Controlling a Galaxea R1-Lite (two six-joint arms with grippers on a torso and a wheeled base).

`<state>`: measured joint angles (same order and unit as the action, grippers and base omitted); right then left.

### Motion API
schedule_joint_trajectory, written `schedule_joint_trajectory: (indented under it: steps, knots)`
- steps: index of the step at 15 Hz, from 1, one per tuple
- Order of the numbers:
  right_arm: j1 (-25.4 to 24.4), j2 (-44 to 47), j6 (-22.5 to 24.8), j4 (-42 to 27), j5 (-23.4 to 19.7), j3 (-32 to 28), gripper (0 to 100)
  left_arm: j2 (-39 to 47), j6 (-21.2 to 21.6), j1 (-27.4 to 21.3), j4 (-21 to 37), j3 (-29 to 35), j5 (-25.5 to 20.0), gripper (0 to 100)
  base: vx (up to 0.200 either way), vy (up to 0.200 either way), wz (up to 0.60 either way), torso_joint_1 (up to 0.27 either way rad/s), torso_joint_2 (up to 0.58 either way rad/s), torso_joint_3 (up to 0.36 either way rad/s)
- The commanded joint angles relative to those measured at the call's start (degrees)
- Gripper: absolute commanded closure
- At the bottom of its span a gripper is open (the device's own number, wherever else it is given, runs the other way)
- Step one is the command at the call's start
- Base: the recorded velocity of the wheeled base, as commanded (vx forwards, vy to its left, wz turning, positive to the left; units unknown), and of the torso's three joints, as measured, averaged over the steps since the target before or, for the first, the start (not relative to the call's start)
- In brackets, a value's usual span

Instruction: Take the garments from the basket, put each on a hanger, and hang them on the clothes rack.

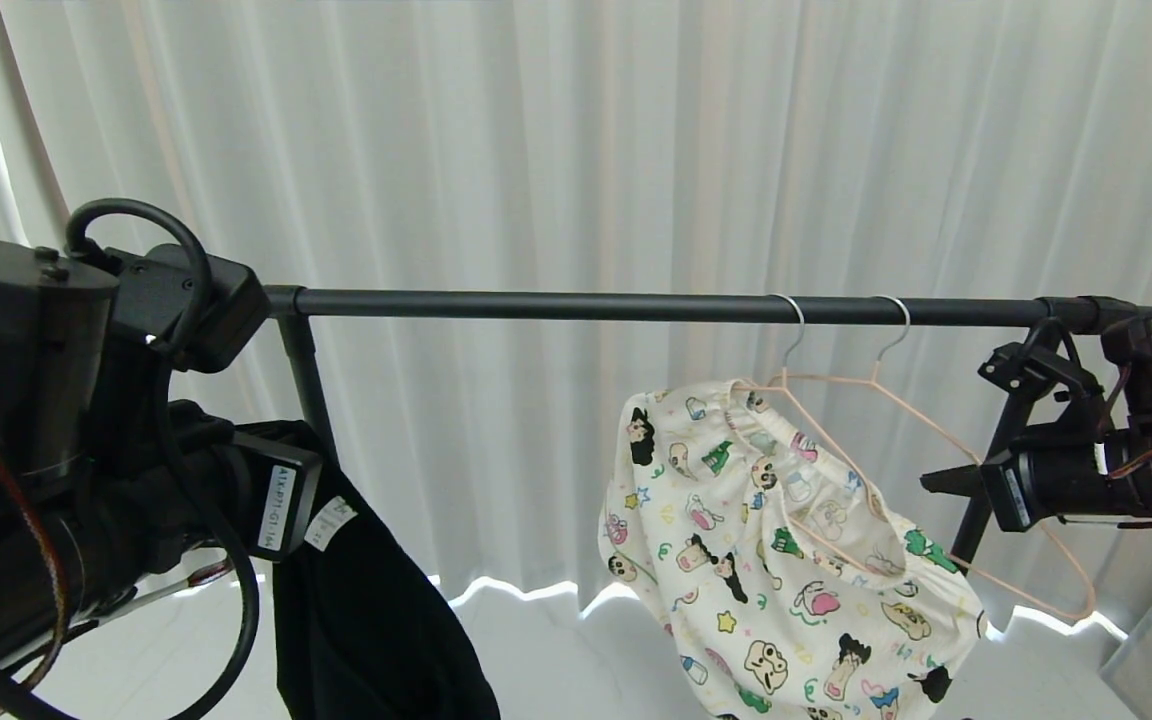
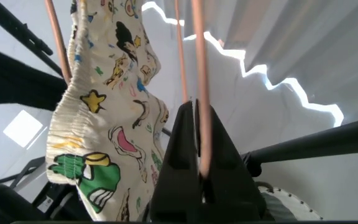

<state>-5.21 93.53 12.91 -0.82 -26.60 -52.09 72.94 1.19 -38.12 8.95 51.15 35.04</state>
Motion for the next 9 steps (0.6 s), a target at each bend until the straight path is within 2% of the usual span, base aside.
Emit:
schedule_joint_trajectory:
  steps: [1, 3, 5, 7, 9]
  knots:
    - [-0.16, -0.19, 0.01, 0.38, -0.12, 0.06, 100, 0.01, -0.05, -0.02, 0.02, -0.35, 0.03, 100, 0.0, 0.0, 0.0, 0.0, 0.0, 0.0]
    - [-0.33, -0.63, 0.01, 1.61, -0.38, 1.2, 100, -0.16, -0.4, -0.02, -0.16, -2.11, -0.06, 100, 0.0, 0.0, 0.0, 0.0, 0.0, 0.0]
    - [-0.51, -2.3, -0.52, 8.64, -0.29, 4.63, 100, 0.28, -0.32, -0.02, -3.41, -3.34, -0.06, 100, 0.0, 0.0, 0.0, 0.0, 0.0, 0.0]
    - [-0.33, -4.14, -2.98, 12.51, -0.21, 5.95, 100, 0.28, -0.14, -0.02, -3.94, -3.69, -0.06, 100, 0.0, 0.0, 0.0, 0.0, 0.0, 0.0]
    - [-0.33, -6.51, -3.94, 13.12, -0.03, 6.21, 100, -0.07, -0.14, -0.2, -4.11, -3.87, -0.06, 100, 0.0, 0.0, 0.0, 0.0, 0.0, 0.0]
